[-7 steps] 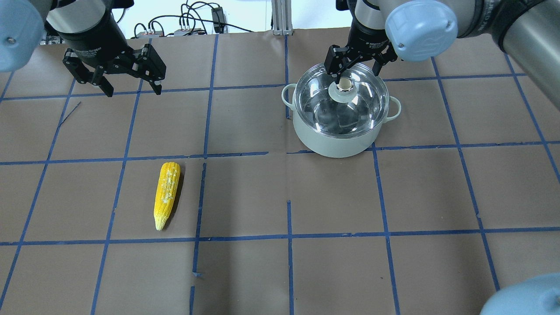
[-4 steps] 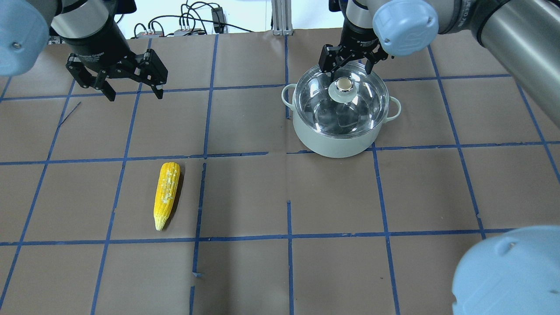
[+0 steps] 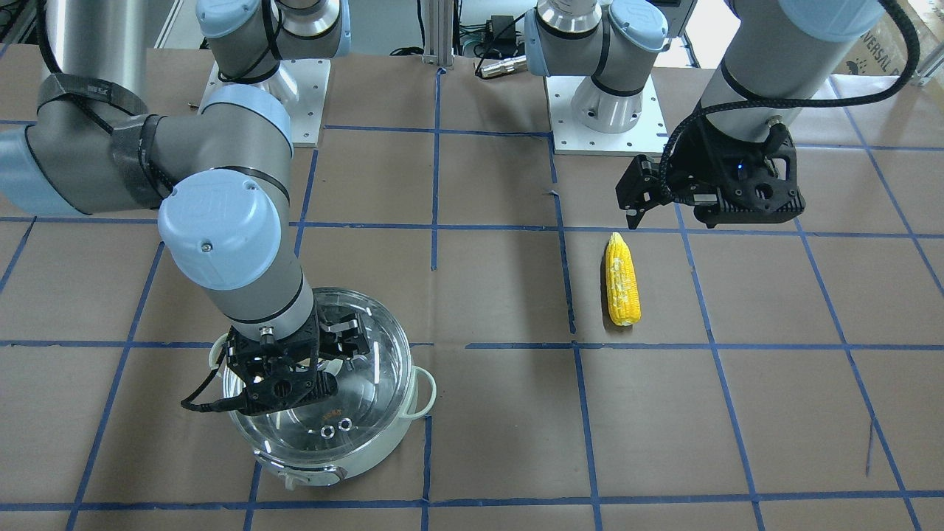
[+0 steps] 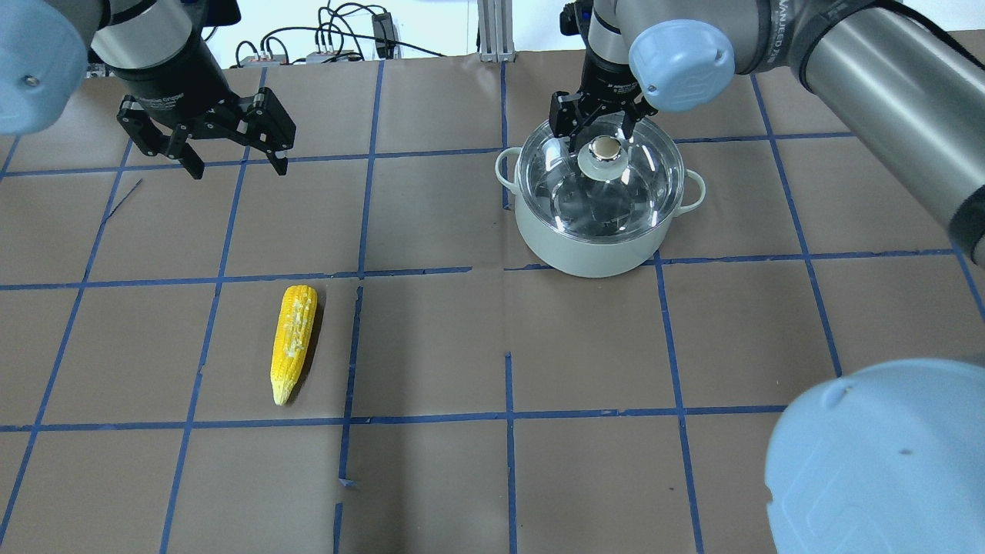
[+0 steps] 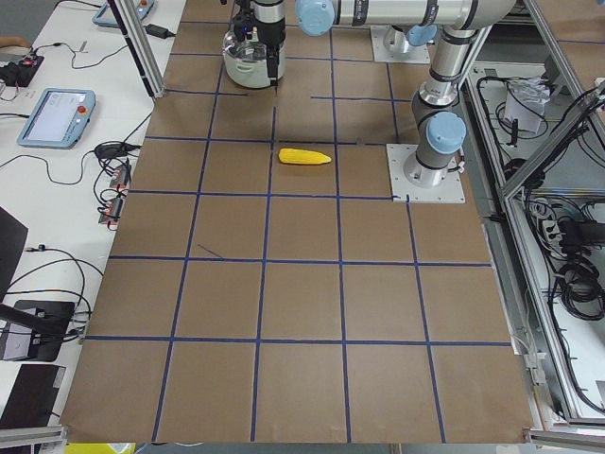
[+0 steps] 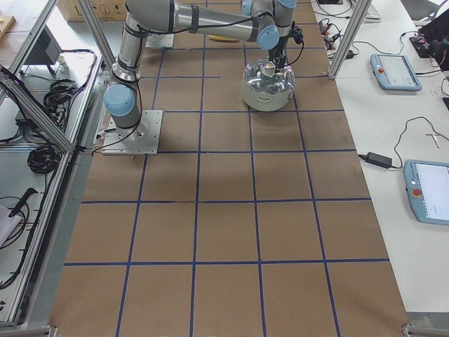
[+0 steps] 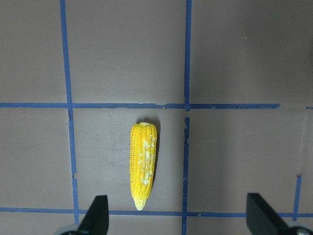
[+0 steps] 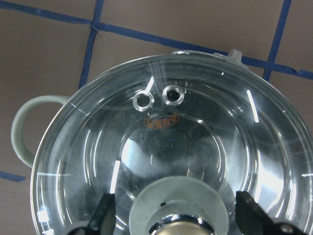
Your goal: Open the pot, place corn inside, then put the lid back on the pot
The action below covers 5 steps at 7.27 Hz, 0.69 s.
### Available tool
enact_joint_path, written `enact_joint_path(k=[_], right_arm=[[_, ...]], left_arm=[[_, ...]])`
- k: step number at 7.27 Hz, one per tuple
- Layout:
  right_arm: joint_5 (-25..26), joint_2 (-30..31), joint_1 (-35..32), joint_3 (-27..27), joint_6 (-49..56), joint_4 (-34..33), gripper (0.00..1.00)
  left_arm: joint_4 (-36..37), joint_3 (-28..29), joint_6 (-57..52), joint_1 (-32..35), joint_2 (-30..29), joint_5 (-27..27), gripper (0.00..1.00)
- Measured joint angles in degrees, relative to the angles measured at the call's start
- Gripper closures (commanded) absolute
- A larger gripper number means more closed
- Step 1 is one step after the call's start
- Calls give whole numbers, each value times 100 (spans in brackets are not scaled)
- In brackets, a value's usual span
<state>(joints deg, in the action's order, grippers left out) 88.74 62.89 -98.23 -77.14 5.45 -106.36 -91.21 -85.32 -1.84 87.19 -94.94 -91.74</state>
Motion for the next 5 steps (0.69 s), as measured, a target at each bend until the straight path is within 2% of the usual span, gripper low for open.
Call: enact_joint_path(k=[1, 4, 5], right_arm=[[4, 9, -1, -27, 5, 14, 19], [4, 24, 5, -60, 22, 67, 62], [4, 35, 6, -60, 42, 109, 70]], left_arm=[[-1, -1, -2, 0, -4, 3, 0], [-1, -2, -8, 0, -7, 4, 0], [-2, -3, -9, 0, -7, 6, 0]])
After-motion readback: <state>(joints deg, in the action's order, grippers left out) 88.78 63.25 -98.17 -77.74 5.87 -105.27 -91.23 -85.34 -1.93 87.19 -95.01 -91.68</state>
